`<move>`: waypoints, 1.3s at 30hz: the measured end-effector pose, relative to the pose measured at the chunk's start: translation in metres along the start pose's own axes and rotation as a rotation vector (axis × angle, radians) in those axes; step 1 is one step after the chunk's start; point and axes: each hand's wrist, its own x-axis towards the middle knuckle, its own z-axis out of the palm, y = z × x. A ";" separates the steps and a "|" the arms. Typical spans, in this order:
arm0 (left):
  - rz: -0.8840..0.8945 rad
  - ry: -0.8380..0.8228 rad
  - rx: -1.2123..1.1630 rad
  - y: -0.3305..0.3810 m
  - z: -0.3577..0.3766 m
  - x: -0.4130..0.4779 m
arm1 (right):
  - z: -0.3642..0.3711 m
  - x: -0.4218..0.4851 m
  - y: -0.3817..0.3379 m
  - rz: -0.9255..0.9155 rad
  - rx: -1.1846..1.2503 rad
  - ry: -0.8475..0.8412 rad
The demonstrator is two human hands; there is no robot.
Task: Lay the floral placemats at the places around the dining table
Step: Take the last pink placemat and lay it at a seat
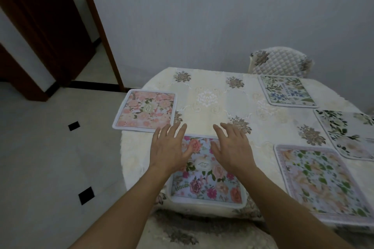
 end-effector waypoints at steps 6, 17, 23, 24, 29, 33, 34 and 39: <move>-0.167 0.018 0.069 -0.031 -0.013 -0.035 | 0.009 0.004 -0.037 -0.122 0.069 -0.039; -0.585 0.095 0.201 -0.088 -0.055 -0.159 | 0.032 -0.005 -0.164 -0.566 0.270 -0.162; -0.823 0.113 0.290 -0.124 -0.088 -0.251 | 0.032 -0.031 -0.253 -0.798 0.369 -0.172; -0.856 0.122 0.306 -0.129 -0.093 -0.263 | 0.031 -0.034 -0.267 -0.834 0.376 -0.177; -0.970 0.123 0.348 -0.155 -0.108 -0.307 | 0.035 -0.049 -0.328 -0.956 0.396 -0.196; -1.025 0.111 0.342 -0.188 -0.110 -0.328 | 0.044 -0.050 -0.370 -1.013 0.364 -0.238; -1.030 0.106 0.337 -0.198 -0.109 -0.332 | 0.048 -0.049 -0.381 -1.016 0.354 -0.245; -1.024 0.078 0.305 -0.272 -0.104 -0.336 | 0.072 -0.034 -0.446 -1.008 0.315 -0.242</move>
